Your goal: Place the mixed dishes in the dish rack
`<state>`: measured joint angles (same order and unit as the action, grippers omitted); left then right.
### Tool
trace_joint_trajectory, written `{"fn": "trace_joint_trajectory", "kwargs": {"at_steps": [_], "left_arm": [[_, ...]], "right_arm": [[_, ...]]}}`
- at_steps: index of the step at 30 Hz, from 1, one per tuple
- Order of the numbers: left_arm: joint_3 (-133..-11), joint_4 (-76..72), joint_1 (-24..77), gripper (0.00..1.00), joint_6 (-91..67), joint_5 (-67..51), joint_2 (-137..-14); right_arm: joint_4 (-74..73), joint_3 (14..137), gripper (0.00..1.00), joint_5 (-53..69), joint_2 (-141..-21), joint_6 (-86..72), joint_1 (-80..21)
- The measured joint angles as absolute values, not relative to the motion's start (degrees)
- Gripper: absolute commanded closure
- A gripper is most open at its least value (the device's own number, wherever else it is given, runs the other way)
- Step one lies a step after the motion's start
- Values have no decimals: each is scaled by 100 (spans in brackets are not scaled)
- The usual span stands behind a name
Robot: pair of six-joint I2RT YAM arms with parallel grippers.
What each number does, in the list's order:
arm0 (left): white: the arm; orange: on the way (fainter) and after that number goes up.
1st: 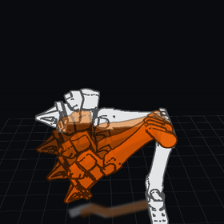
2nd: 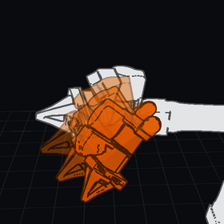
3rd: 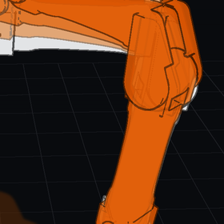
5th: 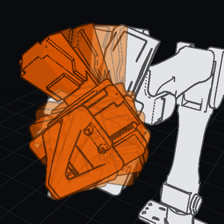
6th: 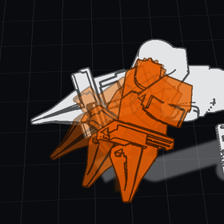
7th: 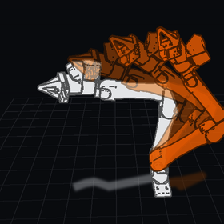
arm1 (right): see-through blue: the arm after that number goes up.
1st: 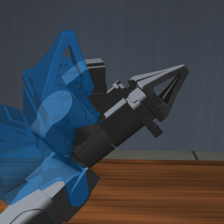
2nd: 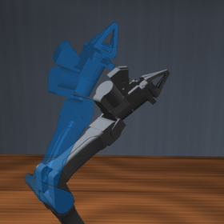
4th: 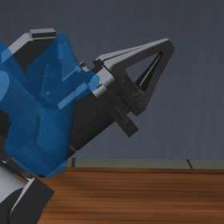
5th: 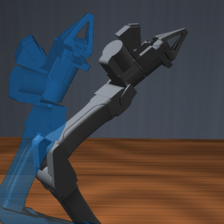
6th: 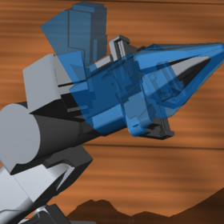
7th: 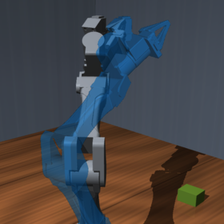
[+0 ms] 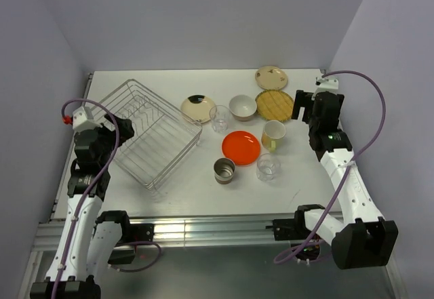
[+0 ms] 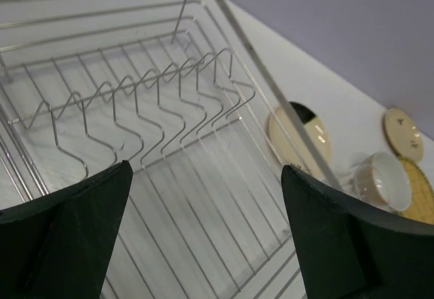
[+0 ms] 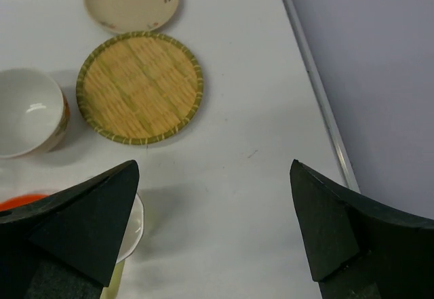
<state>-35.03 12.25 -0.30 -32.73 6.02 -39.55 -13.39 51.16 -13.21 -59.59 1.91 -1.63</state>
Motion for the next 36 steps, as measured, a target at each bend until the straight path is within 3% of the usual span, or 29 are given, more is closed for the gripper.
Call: {"fn": "trace_joint_trajectory", "kwargs": {"at_steps": [9, 19, 24, 29, 36], "left_arm": [[-3616, 816, -30, 1, -3111, 421, -3990], [-3636, 838, -30, 1, -3052, 172, -4088], [-3636, 838, -30, 1, -3041, 58, -4082], [-3636, 838, -30, 1, -3094, -78, -4049], [-3636, 843, -30, 1, -3214, -252, -3896]], "right_arm": [[-1476, 5284, 0, -1599, -5806, -38, -161], [-2418, 6355, 0, 569, -6370, 1542, -338], [-2897, 7542, 0, 1446, -7629, 1435, -360], [-3308, 8965, 20, 2488, -9520, 808, -360], [-3413, 9751, 23, 3114, -11301, -213, -362]]}}
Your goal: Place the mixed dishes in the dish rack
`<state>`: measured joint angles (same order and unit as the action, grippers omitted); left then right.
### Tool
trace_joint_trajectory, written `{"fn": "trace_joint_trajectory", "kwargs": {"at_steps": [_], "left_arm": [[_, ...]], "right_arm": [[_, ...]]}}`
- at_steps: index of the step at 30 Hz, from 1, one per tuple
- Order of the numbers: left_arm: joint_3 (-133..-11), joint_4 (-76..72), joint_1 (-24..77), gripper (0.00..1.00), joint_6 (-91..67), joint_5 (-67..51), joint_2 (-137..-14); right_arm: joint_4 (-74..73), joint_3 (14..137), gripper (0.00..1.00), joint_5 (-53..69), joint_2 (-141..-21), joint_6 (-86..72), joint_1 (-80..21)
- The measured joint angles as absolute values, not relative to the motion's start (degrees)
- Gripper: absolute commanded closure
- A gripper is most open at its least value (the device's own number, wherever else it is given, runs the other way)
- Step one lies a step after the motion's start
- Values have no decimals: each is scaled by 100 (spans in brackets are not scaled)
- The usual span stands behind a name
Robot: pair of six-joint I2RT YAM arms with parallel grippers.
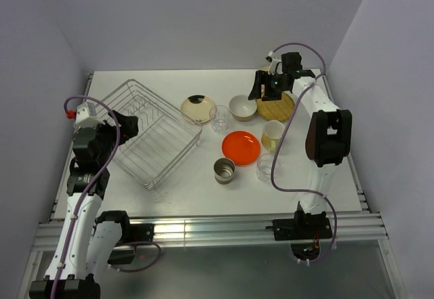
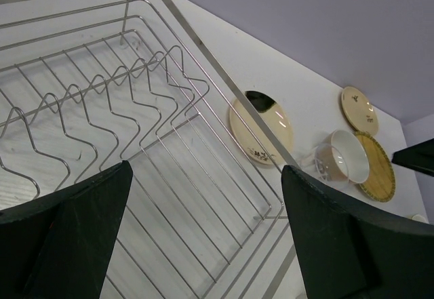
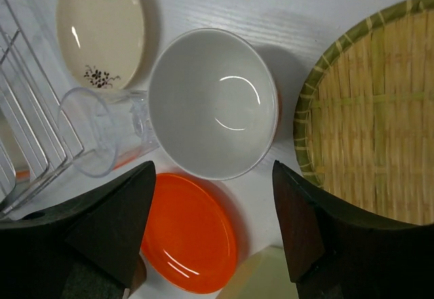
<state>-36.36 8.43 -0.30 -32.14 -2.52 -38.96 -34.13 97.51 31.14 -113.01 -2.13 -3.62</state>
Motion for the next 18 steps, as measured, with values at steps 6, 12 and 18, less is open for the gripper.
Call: {"fn": "trace_joint_trajectory", "kwargs": {"at_steps": [6, 12, 18], "left_arm": [[-3634, 836, -30, 1, -3376, -281, -3726], [-3634, 810, -30, 1, -3450, -294, -3780], [-3634, 775, -30, 1, -3538, -392, -3957]], "right_arm": [[-3301, 9743, 33, 2950, -11649, -757, -362], [-2919, 9723, 41, 2685, -11738, -880, -390], [-2692, 9657, 44, 2467, -12086, -917, -440]]}}
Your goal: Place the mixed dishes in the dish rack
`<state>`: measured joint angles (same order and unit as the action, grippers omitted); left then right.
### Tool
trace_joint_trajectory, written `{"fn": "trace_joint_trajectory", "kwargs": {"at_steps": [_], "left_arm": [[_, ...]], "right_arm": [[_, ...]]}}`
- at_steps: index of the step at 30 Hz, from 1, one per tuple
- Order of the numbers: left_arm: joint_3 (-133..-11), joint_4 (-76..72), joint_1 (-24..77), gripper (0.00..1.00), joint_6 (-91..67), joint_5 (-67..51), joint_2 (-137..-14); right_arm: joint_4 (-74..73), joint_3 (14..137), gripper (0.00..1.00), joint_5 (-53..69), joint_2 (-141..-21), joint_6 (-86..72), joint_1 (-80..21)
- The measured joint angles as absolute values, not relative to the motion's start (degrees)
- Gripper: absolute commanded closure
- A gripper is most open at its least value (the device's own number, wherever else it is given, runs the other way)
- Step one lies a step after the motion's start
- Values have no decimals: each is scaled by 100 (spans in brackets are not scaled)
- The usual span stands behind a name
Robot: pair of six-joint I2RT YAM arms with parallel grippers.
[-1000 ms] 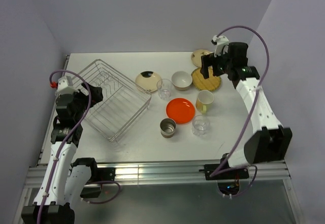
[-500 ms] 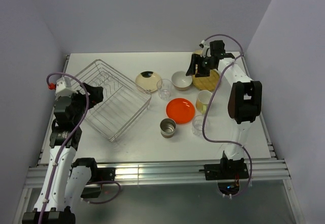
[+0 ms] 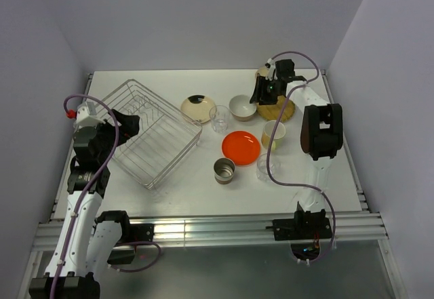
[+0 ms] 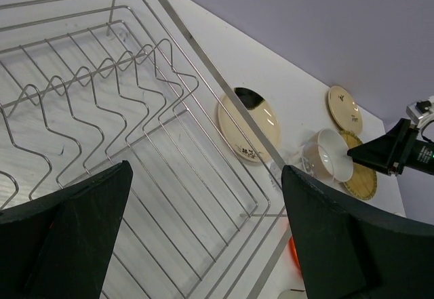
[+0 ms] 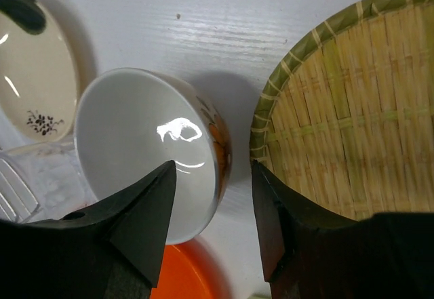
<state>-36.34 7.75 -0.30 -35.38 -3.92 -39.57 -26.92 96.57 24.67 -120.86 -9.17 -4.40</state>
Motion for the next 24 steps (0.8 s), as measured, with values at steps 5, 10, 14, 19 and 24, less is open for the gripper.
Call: {"fn": "trace_joint_trajectory", "kwargs": {"at_steps": [5, 10, 14, 19, 24], "left_arm": [[-3634, 790, -30, 1, -3577, -471, -3944], [-3590, 792, -30, 1, -3656, -497, -3824], [-3581, 803, -30, 1, -3706, -521, -3747], [-3581, 801, -30, 1, -3721, -585, -3675], [-3581, 799, -30, 1, -3734, -825, -3667]], "right_arm": [[-2624, 9601, 48, 2316, -12307, -945, -502], [-2585, 9601, 52, 2290, -12326, -958, -515], [-2561, 9601, 59, 2281, -12326, -993, -545], [-2541, 9601, 67, 2259, -12339, -1085, -604], [-2526, 9601, 80, 2244, -12418, -1153, -607]]}}
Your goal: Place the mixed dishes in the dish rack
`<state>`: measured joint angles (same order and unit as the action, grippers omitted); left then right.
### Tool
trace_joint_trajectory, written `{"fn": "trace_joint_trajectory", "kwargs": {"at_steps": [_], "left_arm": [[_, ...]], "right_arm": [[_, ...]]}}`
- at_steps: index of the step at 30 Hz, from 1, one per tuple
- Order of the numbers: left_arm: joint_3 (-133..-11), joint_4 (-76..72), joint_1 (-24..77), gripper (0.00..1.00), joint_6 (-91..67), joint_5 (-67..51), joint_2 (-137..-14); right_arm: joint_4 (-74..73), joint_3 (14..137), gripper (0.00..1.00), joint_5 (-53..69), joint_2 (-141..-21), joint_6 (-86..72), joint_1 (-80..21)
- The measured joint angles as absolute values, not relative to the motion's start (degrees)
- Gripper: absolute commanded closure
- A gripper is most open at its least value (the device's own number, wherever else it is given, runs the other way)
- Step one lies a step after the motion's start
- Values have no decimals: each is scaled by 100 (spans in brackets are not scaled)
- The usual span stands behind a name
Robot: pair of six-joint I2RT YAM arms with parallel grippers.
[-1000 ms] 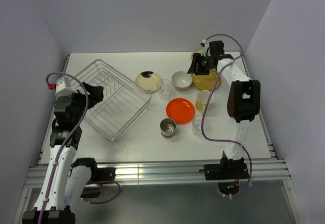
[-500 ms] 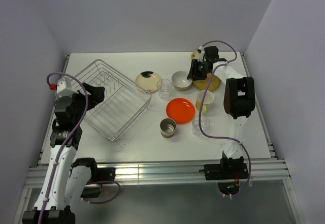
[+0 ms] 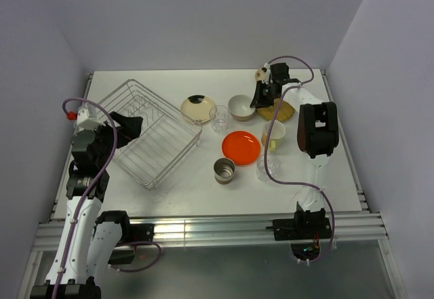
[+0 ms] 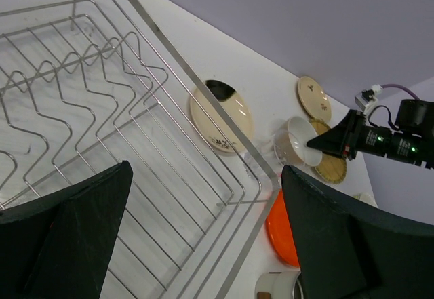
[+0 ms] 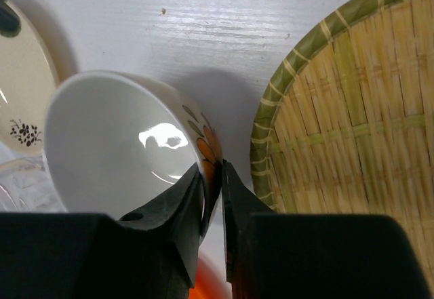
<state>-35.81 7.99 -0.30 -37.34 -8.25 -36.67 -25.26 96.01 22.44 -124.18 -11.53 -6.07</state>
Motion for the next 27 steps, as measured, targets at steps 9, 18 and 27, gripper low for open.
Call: {"fn": "trace_joint_trajectory", "kwargs": {"at_steps": [9, 18, 27], "left_arm": [[-3581, 707, -30, 1, -3938, -1529, -4045], [-3616, 471, 193, 1, -4289, -2058, -4501], [-4069, 154, 803, 2, -4425, -2097, -5103]], "right_arm": [[-2523, 9609, 100, 2213, -12501, -1306, -602], [-2421, 9609, 100, 2220, -12475, -1380, -556], [-2228, 9590, 100, 2342, -11821, -1216, -519]]}}
